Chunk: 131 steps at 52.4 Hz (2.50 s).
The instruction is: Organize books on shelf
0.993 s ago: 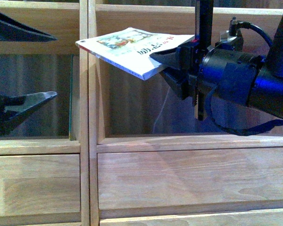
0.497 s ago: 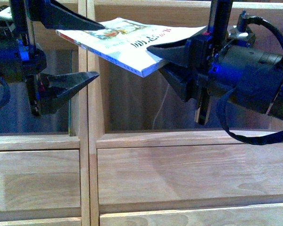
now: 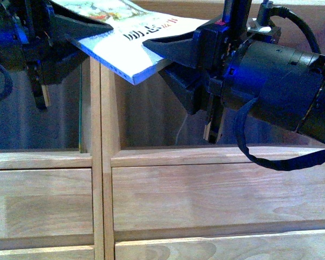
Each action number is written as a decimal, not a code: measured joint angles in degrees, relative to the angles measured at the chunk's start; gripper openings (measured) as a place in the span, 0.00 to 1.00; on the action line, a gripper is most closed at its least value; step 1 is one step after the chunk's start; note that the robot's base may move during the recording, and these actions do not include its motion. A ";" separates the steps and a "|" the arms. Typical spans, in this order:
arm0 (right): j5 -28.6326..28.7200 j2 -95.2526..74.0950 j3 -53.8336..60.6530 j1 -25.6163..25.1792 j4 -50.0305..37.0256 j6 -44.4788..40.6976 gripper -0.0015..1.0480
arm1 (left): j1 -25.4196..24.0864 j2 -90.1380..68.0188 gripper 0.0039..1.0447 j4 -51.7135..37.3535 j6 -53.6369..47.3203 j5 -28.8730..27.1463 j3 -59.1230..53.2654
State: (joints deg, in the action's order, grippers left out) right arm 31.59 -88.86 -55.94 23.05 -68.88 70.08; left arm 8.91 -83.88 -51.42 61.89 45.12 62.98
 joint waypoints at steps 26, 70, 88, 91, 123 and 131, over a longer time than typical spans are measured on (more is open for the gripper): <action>0.55 3.45 2.58 -7.43 12.46 -10.62 0.79 | -7.52 7.32 0.06 -2.49 -1.86 -0.74 -4.76; -12.85 20.28 6.36 -29.64 32.28 -60.17 0.93 | -10.40 -8.96 0.06 23.32 -72.48 -34.47 14.01; -10.54 24.26 9.11 -29.66 32.68 -62.53 0.93 | -11.96 -19.78 0.06 24.59 -77.99 -38.32 25.62; -10.34 24.90 9.38 -29.59 32.68 -62.38 0.93 | -12.15 -21.38 0.06 24.13 -78.60 -38.34 27.52; -7.98 28.61 10.49 -25.05 35.91 -60.67 0.93 | -12.04 -36.09 0.06 29.57 -75.43 -43.58 47.71; -8.02 28.59 10.49 -22.86 36.35 -60.61 0.93 | -10.56 -37.46 0.06 29.20 -75.69 -43.52 48.24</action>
State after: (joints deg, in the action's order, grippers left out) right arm 23.57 -60.27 -45.45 0.19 -32.53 9.48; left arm -1.65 -121.34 -22.22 -13.80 1.61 111.22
